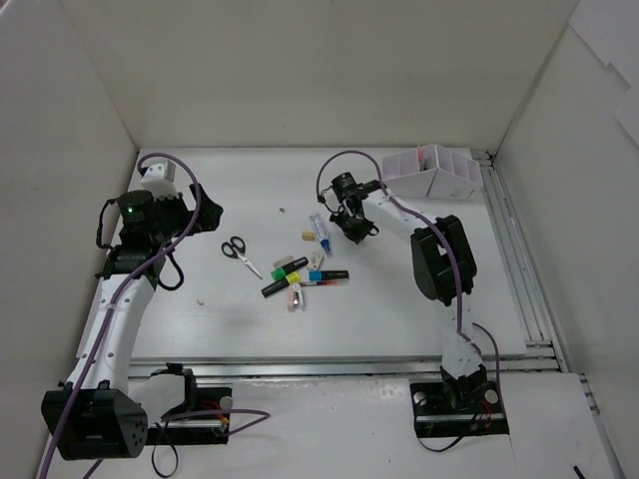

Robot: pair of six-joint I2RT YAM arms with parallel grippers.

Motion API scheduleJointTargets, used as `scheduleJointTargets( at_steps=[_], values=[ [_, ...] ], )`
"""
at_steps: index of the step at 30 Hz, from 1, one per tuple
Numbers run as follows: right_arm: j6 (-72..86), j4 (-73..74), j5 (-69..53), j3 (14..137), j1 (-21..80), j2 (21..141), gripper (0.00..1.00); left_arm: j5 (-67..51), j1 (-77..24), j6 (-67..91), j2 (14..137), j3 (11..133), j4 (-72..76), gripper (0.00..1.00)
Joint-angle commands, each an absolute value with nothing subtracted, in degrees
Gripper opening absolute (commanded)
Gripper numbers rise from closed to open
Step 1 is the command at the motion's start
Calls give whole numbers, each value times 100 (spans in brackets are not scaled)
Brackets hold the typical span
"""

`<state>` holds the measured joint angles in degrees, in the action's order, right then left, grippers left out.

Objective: Sort the stationery into containers

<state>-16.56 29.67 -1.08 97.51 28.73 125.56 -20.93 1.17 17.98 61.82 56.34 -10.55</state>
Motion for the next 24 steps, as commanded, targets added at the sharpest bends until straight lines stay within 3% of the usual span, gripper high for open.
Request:
scheduleJointTargets(
  at_steps=[1, 7, 12, 24],
  values=[
    [-2205, 3155, 956, 9940, 2865, 11506, 0, -2083, 97, 1687, 5968, 5687, -853, 99],
    [-3918, 3164, 2722, 10203, 2751, 10688, 0, -2074, 97, 1644, 5941, 5713, -905, 99],
    [-5263, 3164, 4670, 11053, 2234, 10976, 0, -2030, 97, 1617, 5976, 5766, -940, 100],
    [-7391, 3190, 5335, 12602, 1793, 12409, 0, -2013, 97, 1547, 6161, 5801, -958, 99]
  ],
)
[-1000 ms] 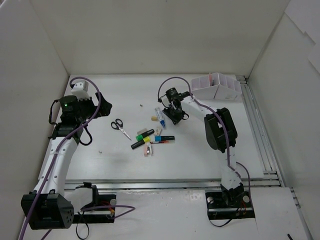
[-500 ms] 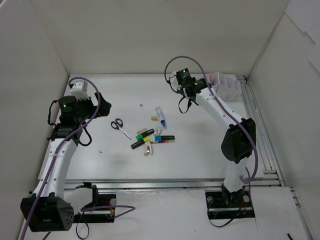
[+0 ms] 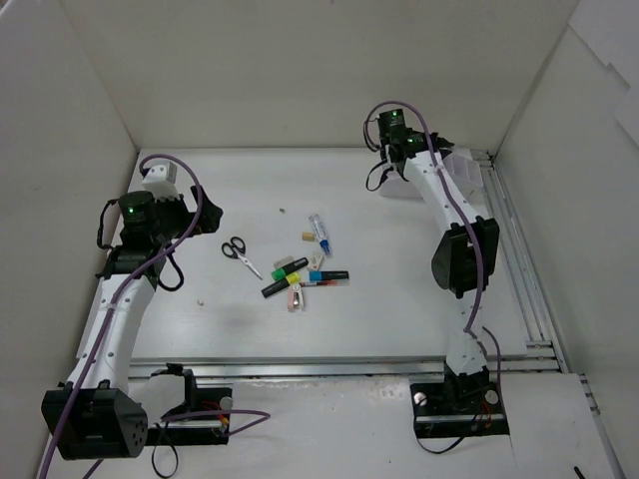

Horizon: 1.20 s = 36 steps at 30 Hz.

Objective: Sort the stationery into containers

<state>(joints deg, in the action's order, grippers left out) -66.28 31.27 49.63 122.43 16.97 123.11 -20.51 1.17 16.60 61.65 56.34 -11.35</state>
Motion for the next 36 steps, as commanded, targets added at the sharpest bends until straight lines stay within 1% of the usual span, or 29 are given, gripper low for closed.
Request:
scheduleJointTargets(
  at_steps=[1, 5, 8, 11, 14, 21, 30, 34, 35, 36],
  values=[
    [-7566, 3190, 5352, 12656, 1776, 12541, 0, -2004, 97, 1547, 6161, 5783, -958, 99],
    [-8076, 3173, 5581, 12736, 1775, 12788, 0, -2030, 97, 1547, 6161, 5739, -914, 99],
    [-8349, 2937, 5590, 12551, 1758, 12814, 0, -2022, 97, 1521, 6170, 5722, -940, 100],
    [-8814, 2315, 5905, 12253, 1644, 12876, 0, -2013, 97, 1503, 6179, 5695, -940, 100],
    [-9149, 2014, 6038, 12051, 1512, 12929, 0, -2030, 97, 1494, 6196, 5669, -905, 100],
    [-9544, 1697, 6056, 11444, 1450, 12806, 0, -2030, 97, 1485, 6372, 5687, -835, 100],
    [-9975, 1011, 5950, 11558, 1529, 13350, 2, -1960, 97, 1450, 6451, 5687, -870, 99],
    [-10204, 608, 5880, 11575, 1634, 13544, 8, -1925, 97, 1433, 6469, 5695, -852, 100],
    [-10221, 563, 5854, 11593, 1661, 13579, 12, -1916, 97, 1433, 6477, 5695, -870, 99],
    [-10230, 528, 5819, 11593, 1661, 13623, 25, -1890, 97, 1424, 6486, 5704, -870, 99]
  ],
)
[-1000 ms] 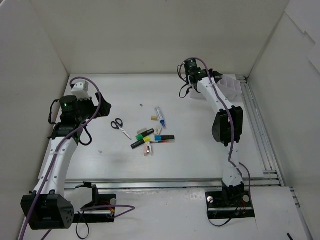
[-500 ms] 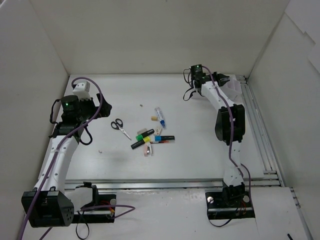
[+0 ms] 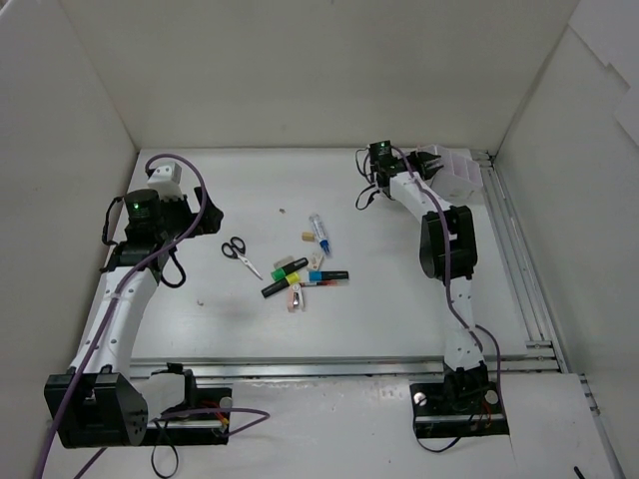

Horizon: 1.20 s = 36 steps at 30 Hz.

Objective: Sort the stationery into containers

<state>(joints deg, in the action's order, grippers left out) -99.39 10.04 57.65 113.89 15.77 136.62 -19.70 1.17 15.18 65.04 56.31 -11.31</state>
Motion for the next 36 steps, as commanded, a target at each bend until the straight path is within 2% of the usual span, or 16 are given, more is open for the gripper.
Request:
scheduleJointTargets(
  at_steps=[1, 4, 12, 13, 15, 16, 18, 21, 25, 26, 28, 29, 30, 32, 36],
  values=[
    [-10230, 475, 5749, 11610, 1679, 13640, 31, -1864, 97, 1424, 6495, 5713, -888, 99],
    [-10230, 256, 5696, 11680, 1731, 13632, 49, -1863, 97, 1415, 6513, 5730, -896, 99],
    [-9933, 123, 5318, 11786, 1986, 12860, 68, -2021, 97, 1389, 6390, 5792, -896, 99],
    [-9792, 132, 5265, 11795, 2021, 12745, 72, -2030, 97, 1397, 6381, 5809, -914, 100],
    [-9056, 123, 5107, 11847, 2205, 12456, 93, -2048, 97, 1450, 6302, 5853, -975, 99],
    [-8635, 123, 5046, 11996, 2293, 12367, 98, -2091, 97, 1494, 6232, 5862, -984, 100],
    [-6968, 140, 4949, 12041, 2512, 11965, 98, -2170, 97, 1555, 6118, 5819, -958, 99],
    [-4261, 395, 4416, 11244, 2820, 10983, 98, -2276, 97, 1731, 5907, 5766, -975, 99],
    [-1359, 824, 3342, 9033, 3435, 9653, 98, -2154, 44, 1898, 5591, 5713, -1256, 99],
    [-83, 974, 3061, 8757, 3541, 9468, 98, -2110, 44, 1942, 5546, 5695, -1361, 100],
    [1181, 1369, 2191, 8117, 3683, 8975, 98, -1944, -26, 2091, 5389, 5573, -1432, 99],
    [2361, 1415, 1840, 7869, 3717, 8852, 98, -1873, -26, 2153, 5335, 5485, -1485, 99],
    [2895, 1415, 1263, 7631, 3744, 8650, 98, -1829, -96, 2232, 5300, 5458, -1503, 99],
    [3984, 1415, 986, 7033, 3840, 8578, 98, -1758, -149, 2267, 5177, 5327, -1555, 99],
    [5192, 1476, 992, 6417, 4604, 8806, 98, -1741, -254, 2417, 4949, 5151, -1643, 99]
  ],
)
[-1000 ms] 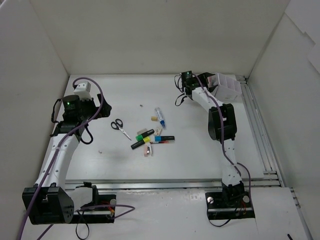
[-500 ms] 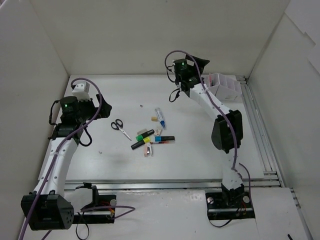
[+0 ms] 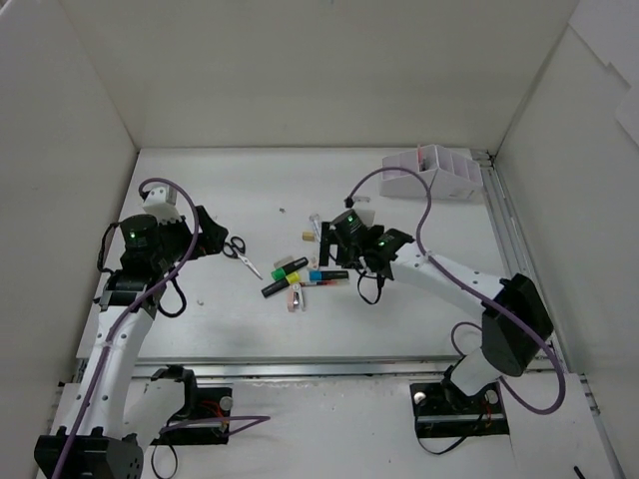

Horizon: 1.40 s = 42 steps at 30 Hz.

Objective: Sort the stationery into containers

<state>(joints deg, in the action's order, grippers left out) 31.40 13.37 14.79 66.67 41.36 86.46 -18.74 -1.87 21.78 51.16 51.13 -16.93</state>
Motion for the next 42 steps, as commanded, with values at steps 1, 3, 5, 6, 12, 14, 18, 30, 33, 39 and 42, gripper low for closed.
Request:
scheduleJointTargets(
  at_steps=[1, 3, 5, 6, 12, 14, 18, 30, 33, 39, 42],
  values=[
    [5603, 1477, 984, 6355, 4684, 8876, 98, -1714, -255, 2460, 4913, 5133, -1704, 99],
    [6036, 1468, 923, 6241, 4781, 9104, 98, -1731, -255, 2470, 4852, 5071, -1749, 99],
    [6494, 1468, 914, 6249, 4851, 9341, 98, -1784, -308, 2505, 4764, 4958, -1732, 99],
    [6652, 1468, 1149, 6249, 4895, 9412, 98, -1784, -308, 2531, 4738, 4931, -1731, 100],
    [7566, 1477, 1976, 6065, 5027, 9764, 98, -1731, -308, 2479, 4632, 4966, -1793, 100],
    [7647, 1511, 2309, 6143, 5062, 9948, 98, -1793, -308, 2391, 4641, 5018, -1811, 99],
    [7629, 1783, 2662, 6581, 5115, 10309, 98, -1679, -448, 2285, 4588, 4992, -1811, 99],
    [7664, 2381, 3137, 6969, 5159, 10828, 98, -1538, -448, 2215, 4640, 4983, -1723, 100],
    [7577, 2618, 3330, 7153, 5194, 10986, 98, -1485, -448, 2197, 4702, 5019, -1696, 99],
    [7409, 3084, 3331, 7462, 5273, 11320, 97, -1433, -448, 2127, 4842, 5115, -1687, 100],
    [7479, 3146, 3235, 7322, 5352, 11250, 94, -1424, -448, 2109, 4895, 5142, -1688, 100]
  ],
)
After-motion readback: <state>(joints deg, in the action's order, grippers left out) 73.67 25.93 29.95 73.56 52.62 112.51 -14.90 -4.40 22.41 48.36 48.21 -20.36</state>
